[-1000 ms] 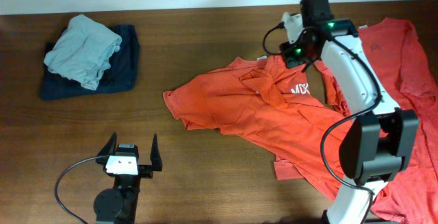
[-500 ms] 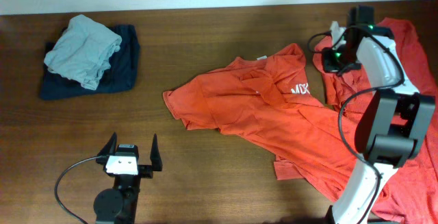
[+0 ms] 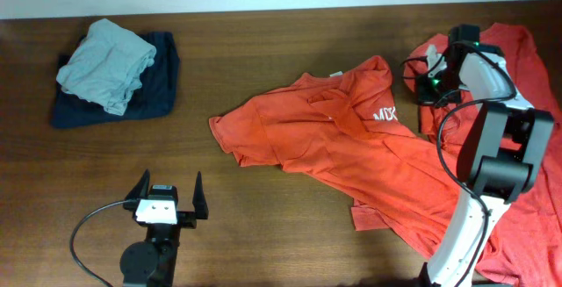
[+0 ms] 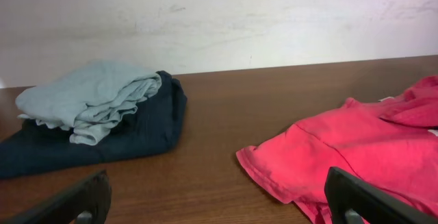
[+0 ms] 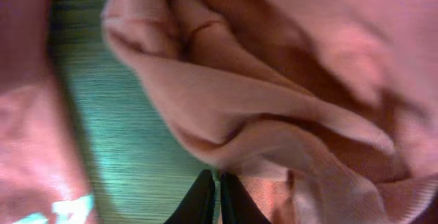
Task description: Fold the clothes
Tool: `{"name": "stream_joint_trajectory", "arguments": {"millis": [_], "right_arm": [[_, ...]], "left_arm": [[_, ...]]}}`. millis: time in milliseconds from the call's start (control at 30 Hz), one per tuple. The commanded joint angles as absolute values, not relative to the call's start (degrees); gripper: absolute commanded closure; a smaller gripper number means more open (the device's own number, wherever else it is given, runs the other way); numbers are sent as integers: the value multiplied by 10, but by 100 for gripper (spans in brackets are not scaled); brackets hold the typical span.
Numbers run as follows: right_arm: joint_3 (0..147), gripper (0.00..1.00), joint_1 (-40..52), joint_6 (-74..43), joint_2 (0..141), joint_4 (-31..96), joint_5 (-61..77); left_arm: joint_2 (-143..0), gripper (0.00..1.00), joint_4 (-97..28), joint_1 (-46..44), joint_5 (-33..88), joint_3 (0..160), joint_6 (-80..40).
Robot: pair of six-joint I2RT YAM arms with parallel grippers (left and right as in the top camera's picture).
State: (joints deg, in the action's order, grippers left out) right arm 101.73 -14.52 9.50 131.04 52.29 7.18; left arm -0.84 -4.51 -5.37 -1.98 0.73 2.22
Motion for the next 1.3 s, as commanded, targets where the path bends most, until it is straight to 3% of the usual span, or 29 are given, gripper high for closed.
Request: {"name": "stream_joint_trajectory", "arguments": {"millis": [0,367,633,767,1133,1167,1267], "right_arm": [[1012,89,-194,98,1336,517,-33],[1013,89,-327,107,1336,421,-67],[1086,86,-350,118,1333,413,8],[1172,76,-349,117,1327,477,88],[1408,75,-372,55,1318,840,99],[1409,76,-374,54,1318,861,99],[1409,96,-382,42,1318,918,99]], "left_arm": [[-4,1,-46,-56,-26,5,31],[-4,1,-46,-56,-26,5,31],[-4,1,-46,-56,-26,5,31],[-4,1,-46,-56,-26,5,31],[-4,1,-46,-56,-26,5,31],[-4,1,-46,-56,-26,5,31],[-4,1,-46,-56,-26,5,31]]}}
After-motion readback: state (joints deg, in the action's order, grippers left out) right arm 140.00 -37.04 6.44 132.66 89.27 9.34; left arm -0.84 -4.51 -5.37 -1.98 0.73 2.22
